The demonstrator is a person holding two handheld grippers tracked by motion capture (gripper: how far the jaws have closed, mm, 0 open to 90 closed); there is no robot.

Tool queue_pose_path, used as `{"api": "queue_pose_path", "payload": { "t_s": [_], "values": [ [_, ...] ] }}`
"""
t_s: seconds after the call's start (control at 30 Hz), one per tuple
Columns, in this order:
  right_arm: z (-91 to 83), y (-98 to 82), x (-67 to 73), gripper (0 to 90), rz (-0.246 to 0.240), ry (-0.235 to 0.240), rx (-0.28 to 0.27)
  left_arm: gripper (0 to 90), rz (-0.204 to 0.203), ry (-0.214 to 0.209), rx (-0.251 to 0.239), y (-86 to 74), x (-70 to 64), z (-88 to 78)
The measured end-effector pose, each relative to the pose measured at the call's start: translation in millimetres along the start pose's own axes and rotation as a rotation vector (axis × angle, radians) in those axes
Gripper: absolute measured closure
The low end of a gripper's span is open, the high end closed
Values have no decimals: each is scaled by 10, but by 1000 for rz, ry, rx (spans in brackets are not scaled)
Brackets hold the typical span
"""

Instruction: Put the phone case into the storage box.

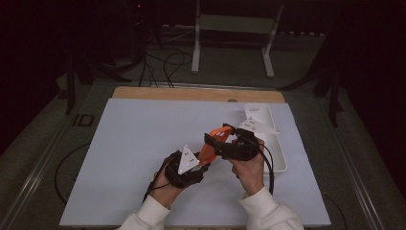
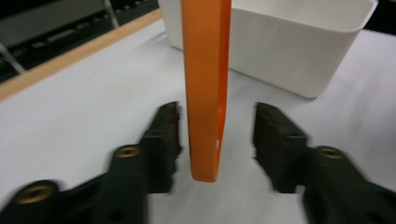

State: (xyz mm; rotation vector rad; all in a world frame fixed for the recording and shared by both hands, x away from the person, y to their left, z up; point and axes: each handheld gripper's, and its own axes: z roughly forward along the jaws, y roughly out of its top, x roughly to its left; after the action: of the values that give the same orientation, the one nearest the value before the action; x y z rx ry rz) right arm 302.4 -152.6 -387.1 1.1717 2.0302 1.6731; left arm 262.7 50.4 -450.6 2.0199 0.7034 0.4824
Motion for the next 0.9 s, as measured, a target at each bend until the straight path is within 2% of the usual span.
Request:
{"api": "queue_pose_path", "payload": {
  "t_s": [0.13, 0.33, 0.47, 0.5, 0.9],
  "values": [
    [-6, 3, -1, 169, -17, -4, 2, 325, -40, 6, -5, 9, 33, -13],
    [-6, 1, -8, 168, -22, -9, 5, 146, -71, 7, -1, 19, 84, -34],
    [-5, 3, -4, 168, -26, -14, 5, 91, -81, 11, 5, 25, 124, -60],
    [-4, 4, -2, 168, -27, -14, 4, 86, -82, 23, 5, 26, 128, -63],
    [-1, 9, -2, 168, -31, -16, 8, 41, -92, 46, -2, 17, 233, -140]
  ]
}}
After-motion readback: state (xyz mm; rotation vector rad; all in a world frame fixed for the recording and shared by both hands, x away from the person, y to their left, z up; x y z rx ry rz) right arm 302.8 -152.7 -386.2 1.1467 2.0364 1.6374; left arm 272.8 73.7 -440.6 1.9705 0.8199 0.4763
